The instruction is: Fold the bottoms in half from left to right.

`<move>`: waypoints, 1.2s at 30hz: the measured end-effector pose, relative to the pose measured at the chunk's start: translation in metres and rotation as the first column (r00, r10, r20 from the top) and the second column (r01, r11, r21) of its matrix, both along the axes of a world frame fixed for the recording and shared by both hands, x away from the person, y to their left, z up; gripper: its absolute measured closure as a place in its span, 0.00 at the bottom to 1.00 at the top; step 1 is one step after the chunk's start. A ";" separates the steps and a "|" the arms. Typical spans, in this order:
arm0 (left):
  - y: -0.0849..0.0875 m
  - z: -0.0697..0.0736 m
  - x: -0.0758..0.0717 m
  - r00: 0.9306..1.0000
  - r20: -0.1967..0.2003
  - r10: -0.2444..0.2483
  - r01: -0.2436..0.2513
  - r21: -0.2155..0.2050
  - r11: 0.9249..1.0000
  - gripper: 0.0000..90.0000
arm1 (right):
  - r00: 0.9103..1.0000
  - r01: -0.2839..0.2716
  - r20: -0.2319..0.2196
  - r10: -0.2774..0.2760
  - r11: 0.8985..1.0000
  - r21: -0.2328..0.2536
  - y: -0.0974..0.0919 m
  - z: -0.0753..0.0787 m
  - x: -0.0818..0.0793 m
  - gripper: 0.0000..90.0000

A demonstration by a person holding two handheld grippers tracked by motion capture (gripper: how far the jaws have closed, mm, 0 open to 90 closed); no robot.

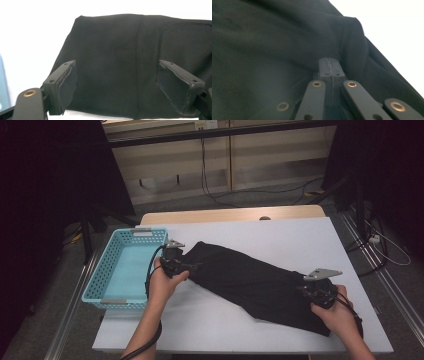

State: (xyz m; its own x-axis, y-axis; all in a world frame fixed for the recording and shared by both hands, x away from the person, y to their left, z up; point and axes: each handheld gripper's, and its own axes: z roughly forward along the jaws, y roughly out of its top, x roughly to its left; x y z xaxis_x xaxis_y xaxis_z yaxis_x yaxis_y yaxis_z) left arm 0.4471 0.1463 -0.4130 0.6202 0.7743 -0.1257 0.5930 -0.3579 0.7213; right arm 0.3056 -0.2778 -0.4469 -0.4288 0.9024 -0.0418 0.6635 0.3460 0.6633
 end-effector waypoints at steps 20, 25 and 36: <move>0.001 -0.021 0.018 0.998 0.035 0.054 -0.057 0.092 0.994 0.12 | 0.996 -0.009 0.084 -0.005 0.986 0.165 0.003 0.004 -0.003 0.44; 0.001 -0.031 0.022 0.997 0.032 0.065 -0.068 0.105 0.992 0.11 | 0.996 -0.026 0.087 0.011 0.985 0.172 0.005 0.004 -0.003 0.39; -0.002 -0.045 0.023 0.998 -0.002 0.061 -0.060 0.128 0.990 0.07 | 0.994 -0.051 0.102 0.034 0.984 0.173 0.010 0.004 -0.003 0.34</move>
State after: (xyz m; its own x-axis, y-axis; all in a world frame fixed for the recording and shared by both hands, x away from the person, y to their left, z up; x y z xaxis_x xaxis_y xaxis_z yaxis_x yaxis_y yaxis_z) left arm 0.4704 0.1444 -0.4584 0.5712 0.8204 -0.0266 0.6205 -0.4104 0.6683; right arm 0.3029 -0.2677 -0.4426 -0.4688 0.8804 0.0715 0.5794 0.2454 0.7772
